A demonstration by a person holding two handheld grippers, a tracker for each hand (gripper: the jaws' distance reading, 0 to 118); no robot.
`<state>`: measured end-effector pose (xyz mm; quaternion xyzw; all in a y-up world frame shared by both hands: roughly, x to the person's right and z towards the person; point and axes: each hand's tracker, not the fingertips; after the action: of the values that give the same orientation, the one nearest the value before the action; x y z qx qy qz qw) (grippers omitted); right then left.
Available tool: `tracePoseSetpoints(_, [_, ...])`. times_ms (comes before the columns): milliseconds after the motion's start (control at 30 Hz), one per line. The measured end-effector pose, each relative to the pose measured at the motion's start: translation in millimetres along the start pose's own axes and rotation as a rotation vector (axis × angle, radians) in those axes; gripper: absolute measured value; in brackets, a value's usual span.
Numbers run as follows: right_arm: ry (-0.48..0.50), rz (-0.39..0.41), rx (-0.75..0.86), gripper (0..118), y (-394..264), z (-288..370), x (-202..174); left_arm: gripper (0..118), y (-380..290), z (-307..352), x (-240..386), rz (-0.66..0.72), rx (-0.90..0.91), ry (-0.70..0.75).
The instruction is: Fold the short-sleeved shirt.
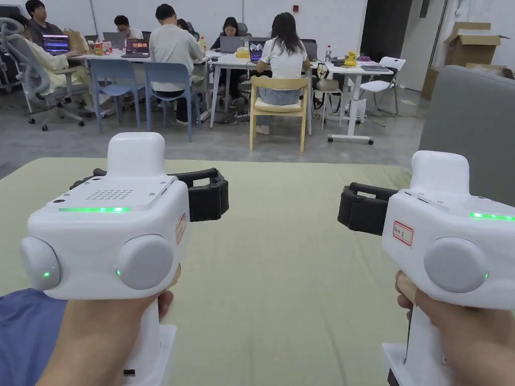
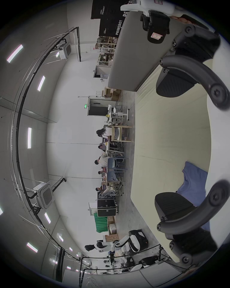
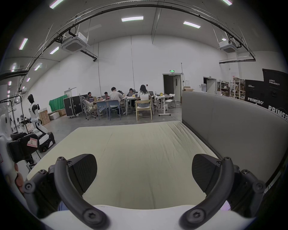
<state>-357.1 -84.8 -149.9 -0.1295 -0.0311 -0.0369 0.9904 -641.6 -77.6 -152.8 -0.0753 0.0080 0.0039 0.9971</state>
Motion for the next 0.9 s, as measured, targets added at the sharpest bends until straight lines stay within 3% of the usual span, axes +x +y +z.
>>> tracePoseSetpoints(900, [0.001,0.004,-0.007,118,-2.2,0.1,-1.9,118,-2.3,-0.4,-1.3,0.005,-0.01,0.007])
